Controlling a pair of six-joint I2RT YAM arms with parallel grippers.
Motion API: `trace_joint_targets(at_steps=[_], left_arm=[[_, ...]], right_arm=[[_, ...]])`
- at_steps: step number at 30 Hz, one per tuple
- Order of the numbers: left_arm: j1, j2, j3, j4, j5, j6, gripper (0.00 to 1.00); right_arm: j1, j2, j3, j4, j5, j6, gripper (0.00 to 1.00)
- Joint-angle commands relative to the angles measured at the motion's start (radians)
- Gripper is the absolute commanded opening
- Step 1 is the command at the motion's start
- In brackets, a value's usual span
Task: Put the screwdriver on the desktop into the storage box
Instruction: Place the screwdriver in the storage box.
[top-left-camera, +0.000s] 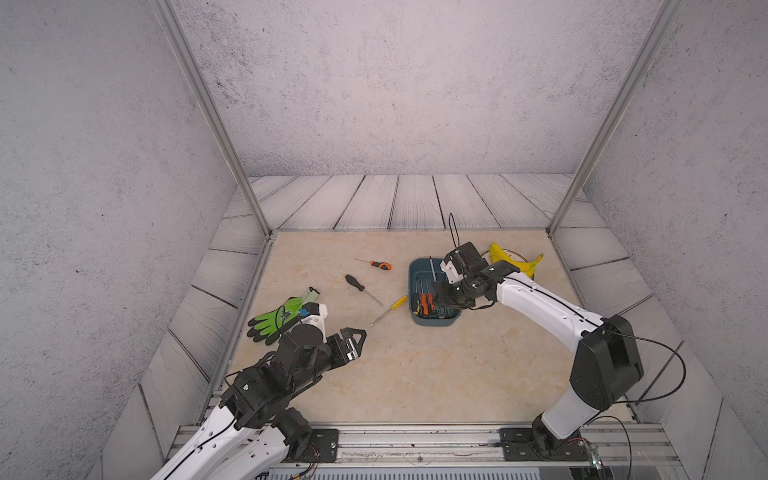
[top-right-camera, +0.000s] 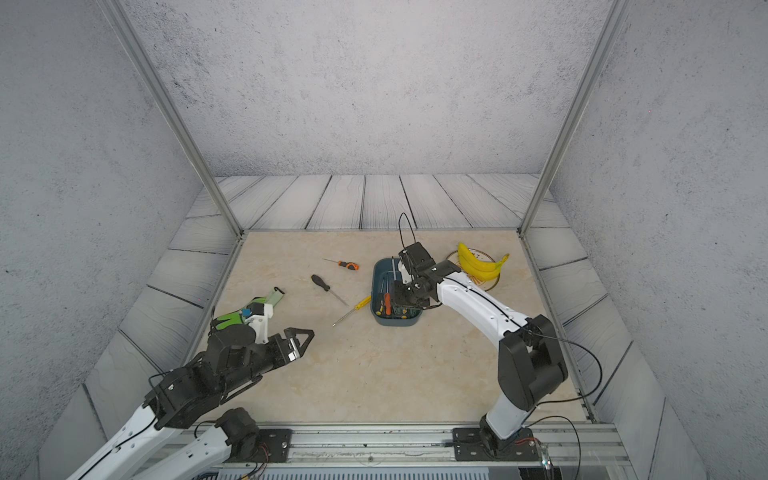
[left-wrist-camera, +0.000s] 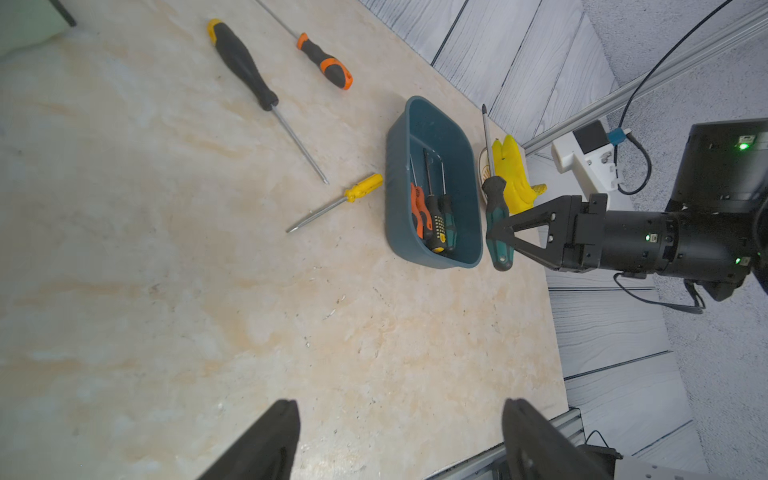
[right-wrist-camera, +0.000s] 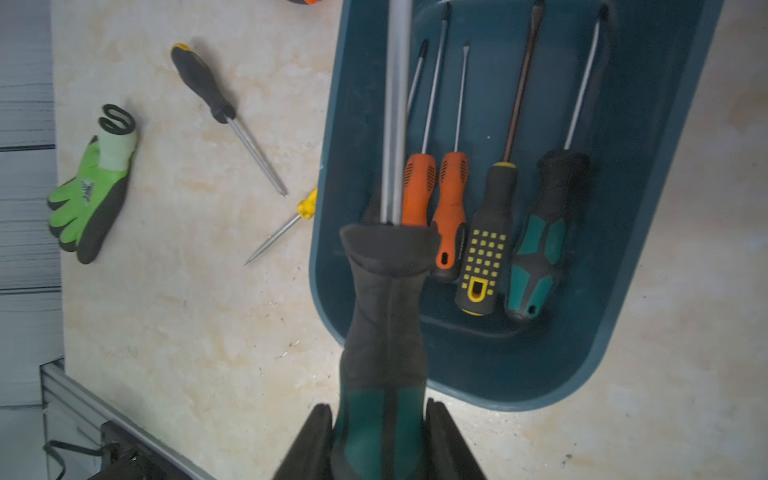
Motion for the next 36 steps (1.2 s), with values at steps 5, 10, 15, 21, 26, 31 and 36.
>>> trace_joint_targets(at_steps=[5, 10, 15, 21, 26, 31, 36], left_arm=[[0.006, -0.035, -0.059, -0.036, -0.001, -0.05, 0.82], [0.006, -0.033, -0.069, -0.033, 0.001, -0.052, 0.82], [0.007, -0.032, -0.086, -0.021, 0.009, -0.059, 0.82], [0.006, -0.027, -0.101, -0.007, 0.017, -0.068, 0.82], [0.006, -0.023, -0.103, -0.006, 0.017, -0.068, 0.82], [0.006, -0.021, -0.106, -0.003, 0.019, -0.071, 0.82], [0.006, -0.027, -0.116, -0.002, 0.017, -0.075, 0.82]], right_arm=[[-0.012, 0.121, 0.11, -0.053, 0.083, -0.038, 0.08], [-0.016, 0.193, 0.157, -0.063, 0.099, -0.039, 0.08], [-0.018, 0.245, 0.188, -0.068, 0.11, -0.038, 0.08], [-0.024, 0.303, 0.218, -0.07, 0.124, -0.035, 0.08], [-0.027, 0.344, 0.24, -0.074, 0.129, -0.035, 0.1], [-0.028, 0.383, 0.261, -0.083, 0.141, -0.033, 0.15], [-0.028, 0.41, 0.28, -0.095, 0.146, -0.032, 0.24]])
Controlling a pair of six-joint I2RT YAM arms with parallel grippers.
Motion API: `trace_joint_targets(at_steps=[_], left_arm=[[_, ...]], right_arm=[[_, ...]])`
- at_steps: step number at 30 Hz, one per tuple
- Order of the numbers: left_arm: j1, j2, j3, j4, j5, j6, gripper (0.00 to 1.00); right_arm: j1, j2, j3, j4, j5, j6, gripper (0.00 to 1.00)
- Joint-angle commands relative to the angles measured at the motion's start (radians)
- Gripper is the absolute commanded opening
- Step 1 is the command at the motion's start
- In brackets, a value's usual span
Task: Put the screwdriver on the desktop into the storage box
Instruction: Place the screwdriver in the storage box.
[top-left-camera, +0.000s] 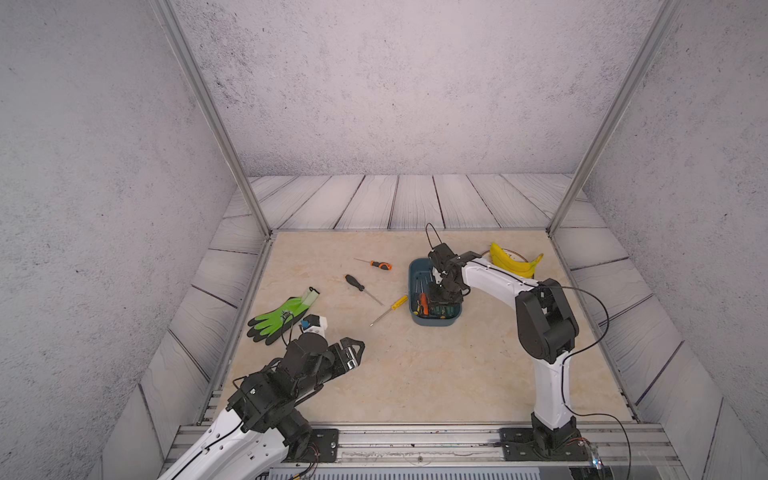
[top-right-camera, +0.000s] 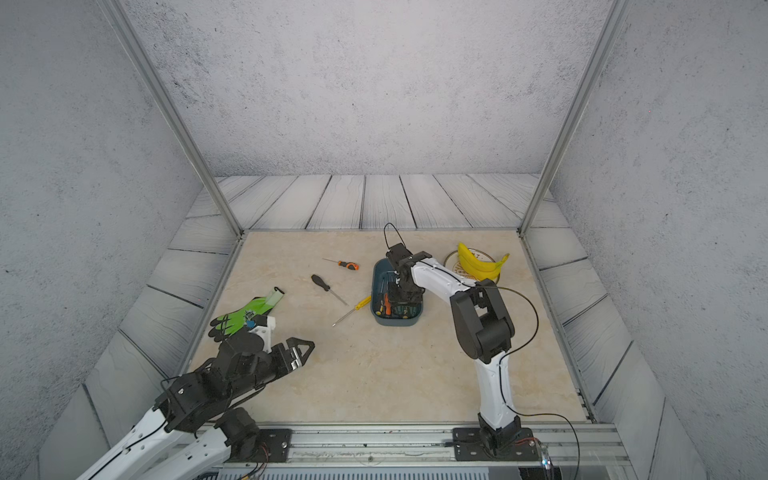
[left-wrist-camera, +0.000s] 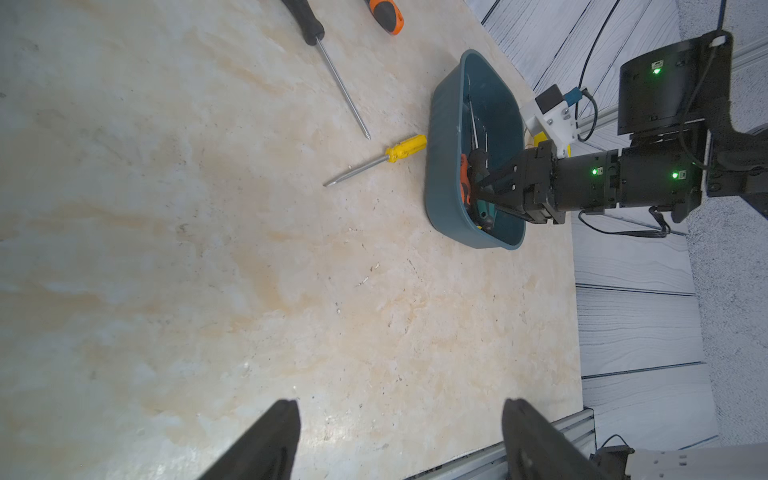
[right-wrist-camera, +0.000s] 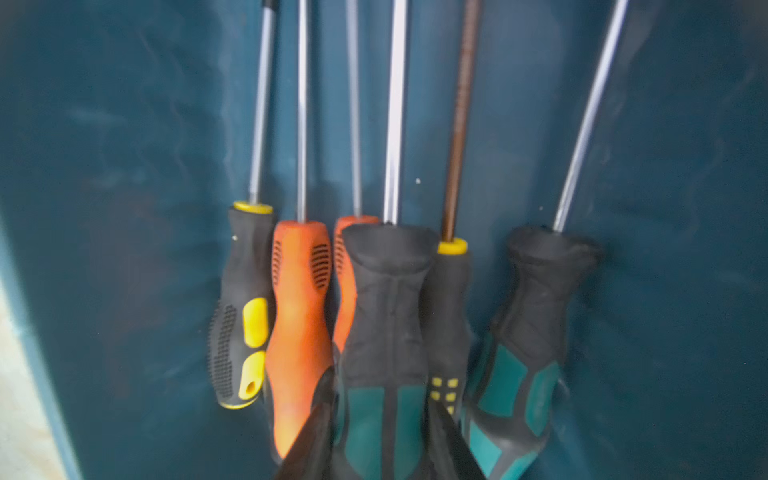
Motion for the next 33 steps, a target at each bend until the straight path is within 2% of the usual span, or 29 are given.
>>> trace_joint_targets(at_steps=[1, 6, 18, 29, 33], left_arm=[[0.006, -0.003, -0.021, 0.01, 0.003, -0.004, 0.82], [0.006, 0.016, -0.016, 0.018, 0.009, -0.001, 0.82], [0.006, 0.027, -0.02, 0.031, 0.015, -0.013, 0.82], [0.006, 0.027, -0.021, 0.031, 0.019, -0.019, 0.82], [0.006, 0.021, -0.029, 0.03, 0.017, -0.024, 0.82]], right_arm=[[-0.004, 0.018, 0.037, -0.011, 0.032, -0.006, 0.26], [-0.005, 0.012, 0.039, -0.015, 0.039, 0.001, 0.42], [-0.004, -0.054, 0.034, -0.024, 0.033, -0.007, 0.5], [-0.005, -0.068, 0.044, -0.029, 0.021, -0.006, 0.51], [-0.004, -0.068, 0.032, -0.017, 0.012, -0.003, 0.43]])
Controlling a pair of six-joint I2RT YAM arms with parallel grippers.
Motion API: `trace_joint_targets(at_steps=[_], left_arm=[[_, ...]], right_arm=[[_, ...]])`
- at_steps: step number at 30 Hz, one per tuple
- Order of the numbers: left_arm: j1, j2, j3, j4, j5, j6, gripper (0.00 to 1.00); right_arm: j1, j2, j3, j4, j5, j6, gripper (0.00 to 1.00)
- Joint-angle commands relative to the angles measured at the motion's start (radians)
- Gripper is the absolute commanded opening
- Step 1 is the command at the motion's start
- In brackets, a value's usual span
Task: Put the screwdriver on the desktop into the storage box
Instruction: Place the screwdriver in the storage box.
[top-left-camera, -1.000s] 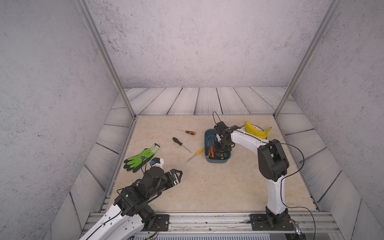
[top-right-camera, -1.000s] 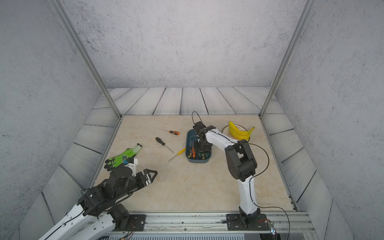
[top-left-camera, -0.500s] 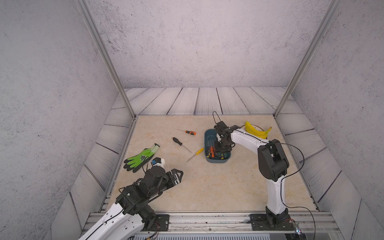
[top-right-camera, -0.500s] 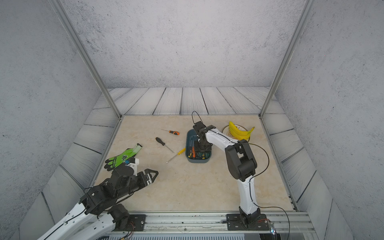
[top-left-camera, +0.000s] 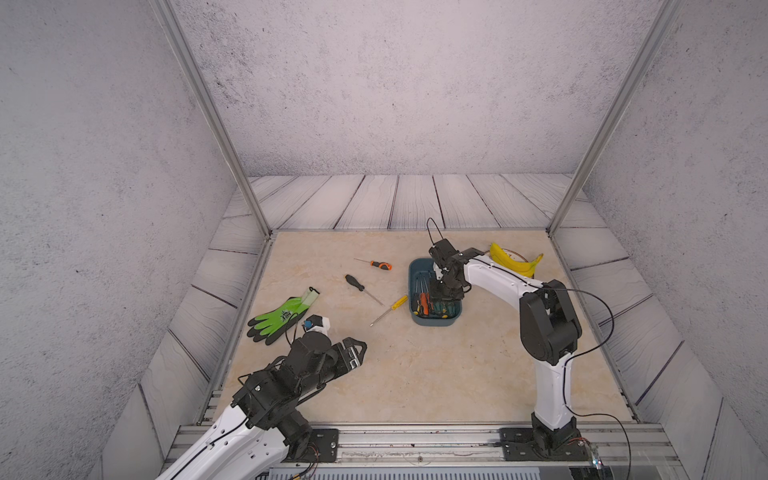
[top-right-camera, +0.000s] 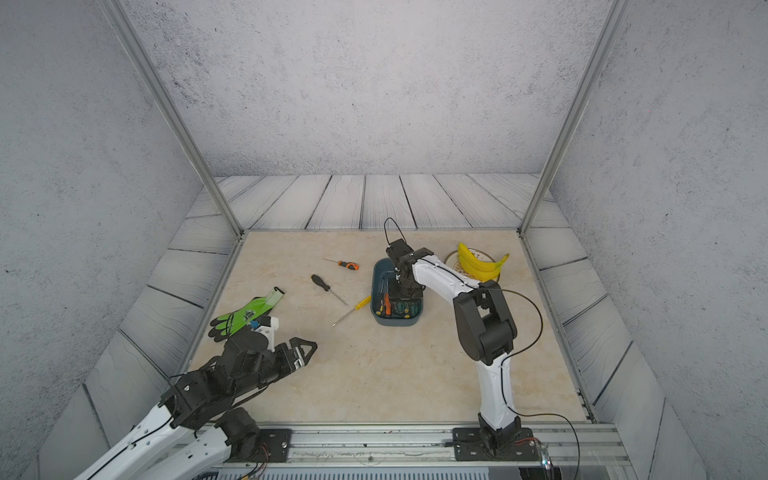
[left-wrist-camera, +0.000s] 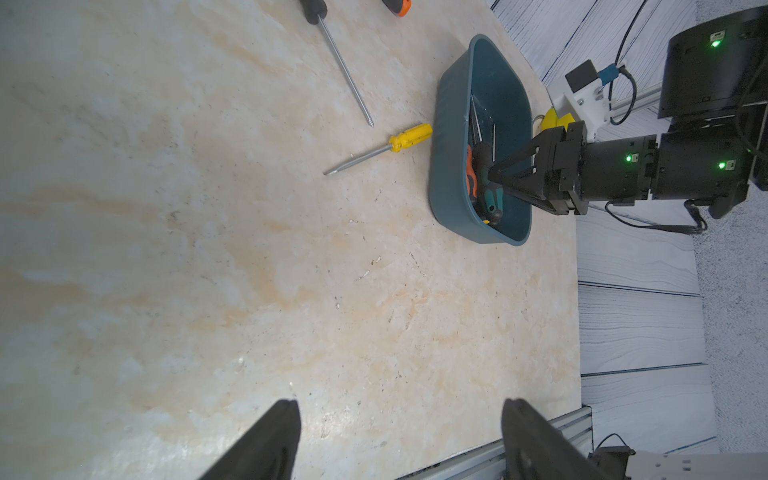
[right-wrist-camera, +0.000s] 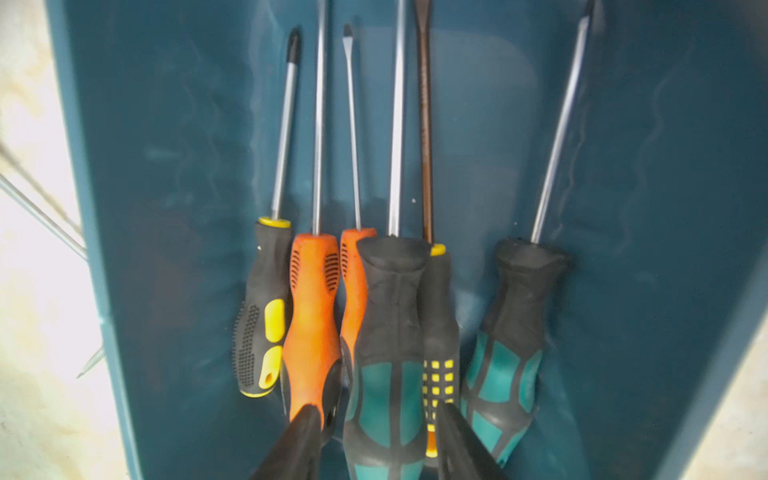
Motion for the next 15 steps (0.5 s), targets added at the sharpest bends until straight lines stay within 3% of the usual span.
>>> trace_joint_targets(at_steps=[1, 6, 8, 10, 12, 15], left_arm=[[0.006, -0.008, -0.019, 0.011, -0.002, -0.002, 0.82], [0.006, -0.01, -0.026, 0.013, 0.0, -0.006, 0.82], [0.006, -0.01, -0.029, 0.013, 0.0, -0.007, 0.82], [0.006, -0.01, -0.029, 0.014, 0.0, -0.01, 0.81], [0.006, -0.012, -0.028, 0.013, -0.001, -0.009, 0.81], [0.006, -0.014, -0.03, 0.012, -0.002, -0.01, 0.81]], right_arm=[[-0.004, -0.042, 0.005, -0.001, -0.01, -0.003, 0.41], [-0.004, -0.021, -0.01, 0.018, -0.025, 0.007, 0.24], [-0.004, -0.01, -0.005, 0.019, -0.025, 0.008, 0.22], [-0.004, 0.0, 0.001, 0.014, -0.018, 0.007, 0.24], [-0.004, 0.012, 0.012, -0.004, 0.006, 0.004, 0.35], [-0.004, 0.025, 0.015, -0.021, 0.033, -0.014, 0.42]])
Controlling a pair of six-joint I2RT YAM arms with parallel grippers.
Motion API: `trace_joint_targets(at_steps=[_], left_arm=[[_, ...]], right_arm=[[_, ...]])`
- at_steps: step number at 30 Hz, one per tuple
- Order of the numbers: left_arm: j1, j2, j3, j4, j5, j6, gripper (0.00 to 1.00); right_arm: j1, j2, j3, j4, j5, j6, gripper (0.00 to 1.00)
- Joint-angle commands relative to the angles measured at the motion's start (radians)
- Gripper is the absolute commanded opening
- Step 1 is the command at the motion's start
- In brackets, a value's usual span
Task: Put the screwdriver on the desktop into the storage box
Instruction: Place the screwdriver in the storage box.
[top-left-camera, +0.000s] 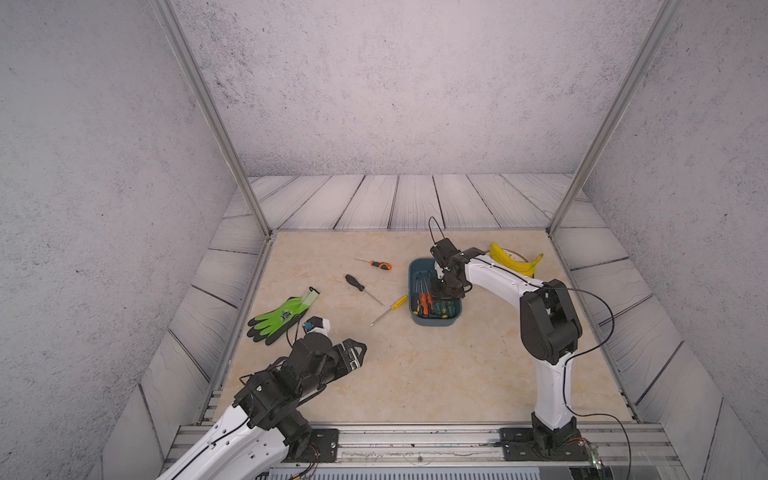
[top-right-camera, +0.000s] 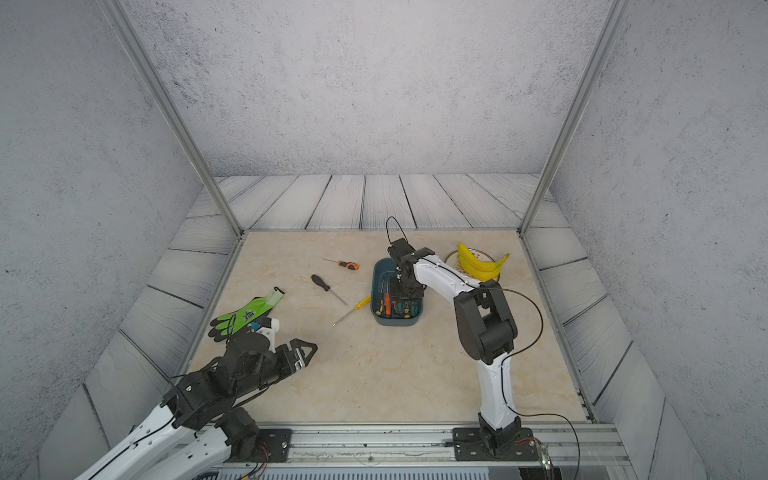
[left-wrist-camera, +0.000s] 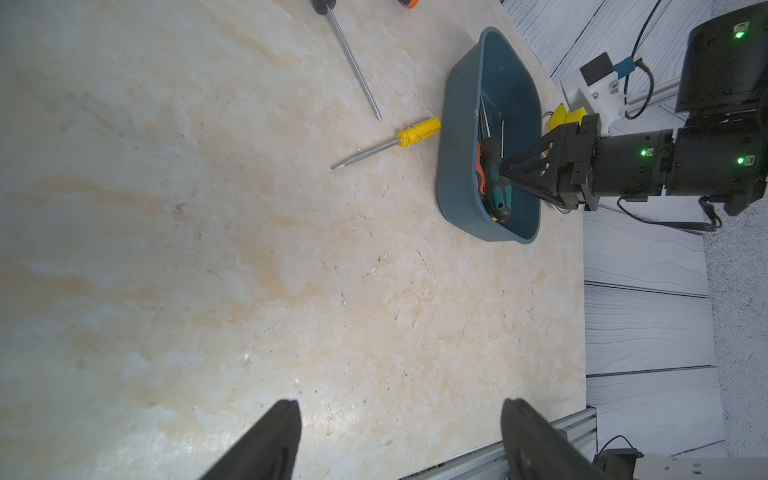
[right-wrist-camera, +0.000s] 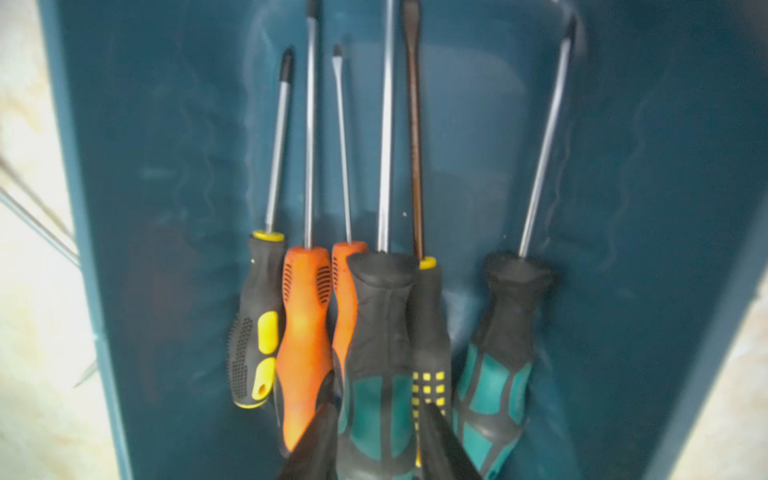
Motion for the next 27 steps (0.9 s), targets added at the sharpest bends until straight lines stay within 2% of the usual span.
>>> trace_joint_targets(at_steps=[1, 5, 11, 15, 19, 21, 24, 27], left_arm=[[0.006, -0.012, -0.014, 0.013, -0.003, -0.006, 0.81], [0.006, -0.01, -0.022, 0.021, -0.002, -0.014, 0.81], [0.006, -0.013, -0.022, 0.019, -0.003, -0.017, 0.81], [0.006, -0.018, -0.022, 0.017, -0.006, -0.017, 0.81], [0.006, -0.015, -0.021, 0.017, -0.004, -0.017, 0.81], [0.006, -0.015, -0.022, 0.018, -0.005, -0.017, 0.81], [0.006, -0.013, -0.023, 0.025, -0.002, -0.018, 0.81], [0.006, -0.004, -0.023, 0.032, 0.001, -0.017, 0.81]], right_arm=[[0.001, 0.025, 0.017, -0.036, 0.035, -0.018, 0.43], [0.001, 0.057, 0.024, -0.058, 0.038, -0.033, 0.41], [0.001, 0.044, 0.016, -0.05, 0.058, -0.031, 0.17], [0.001, 0.011, 0.005, -0.034, 0.064, -0.03, 0.12], [-0.006, -0.006, 0.0, -0.046, 0.105, -0.035, 0.12], [-0.015, -0.021, -0.022, -0.029, 0.116, -0.033, 0.16], [-0.022, -0.014, -0.019, -0.044, 0.108, -0.035, 0.39], [-0.022, -0.027, -0.025, -0.039, 0.081, -0.032, 0.44]])
